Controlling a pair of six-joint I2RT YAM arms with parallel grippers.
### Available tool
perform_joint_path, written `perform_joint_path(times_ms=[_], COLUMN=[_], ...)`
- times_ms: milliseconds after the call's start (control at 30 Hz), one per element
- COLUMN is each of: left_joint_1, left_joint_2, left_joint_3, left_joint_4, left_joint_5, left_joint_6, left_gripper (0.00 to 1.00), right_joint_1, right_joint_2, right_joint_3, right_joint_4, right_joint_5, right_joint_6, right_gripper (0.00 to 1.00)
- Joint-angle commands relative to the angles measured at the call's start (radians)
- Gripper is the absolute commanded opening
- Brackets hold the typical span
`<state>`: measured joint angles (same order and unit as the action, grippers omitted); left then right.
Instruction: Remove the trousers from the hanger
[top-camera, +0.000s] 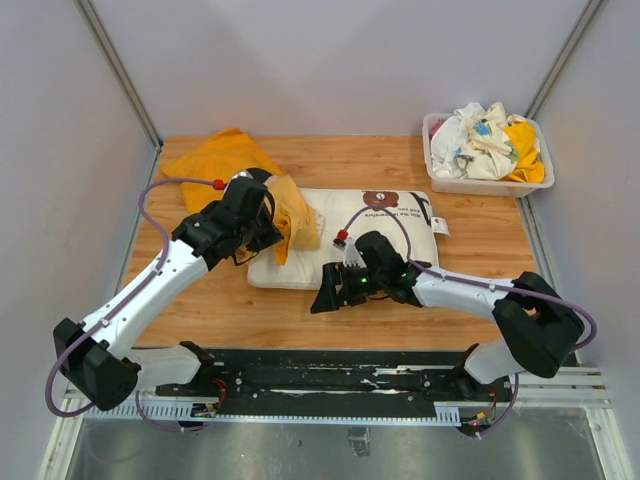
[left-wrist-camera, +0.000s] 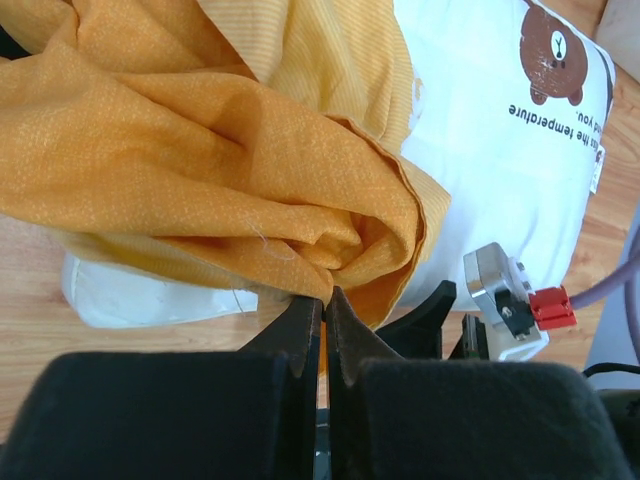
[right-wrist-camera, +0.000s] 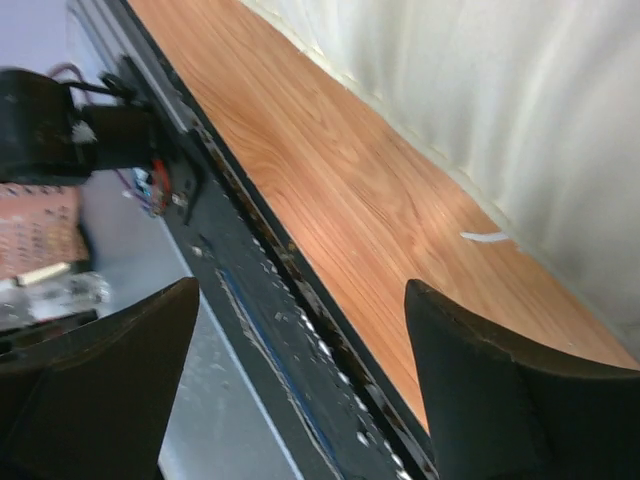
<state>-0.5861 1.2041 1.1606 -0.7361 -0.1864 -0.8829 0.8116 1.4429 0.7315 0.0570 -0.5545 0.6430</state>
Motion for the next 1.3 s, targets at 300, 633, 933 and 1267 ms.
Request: perform_joint_path(times_ms=[300, 633, 933, 1267], left_joint_1=[-0.009, -0.009, -0.009, -0.009], left_joint_2=[-0.018, -0.035, -0.059, -0.085], left_joint_3=[0.024, 0.010, -0.023, -0.062], left_joint_4=[0.021, 0.016, 0.024, 0.024], left_joint_5=[0.058, 0.070, 0.081, 0.111], left_joint_6=[0.085, 0.098, 0.080, 0.062], left_gripper=[0.00, 0.00, 0.00, 0.00], right_joint_1=[0.073, 0.115, 0.113, 0.109], right_joint_2=[0.256, 0.462, 0.317, 0.276], right_joint_3=[-0.090, -0.051, -0.044, 0.055], right_joint_4=[0.784, 0.980, 0.687, 0.379], right_joint_5=[0.154, 0.356, 0.544, 0.710], right_joint_6=[0.668, 0.835, 0.764, 0.678], right_gripper=[0.88, 0.92, 0.88, 0.78])
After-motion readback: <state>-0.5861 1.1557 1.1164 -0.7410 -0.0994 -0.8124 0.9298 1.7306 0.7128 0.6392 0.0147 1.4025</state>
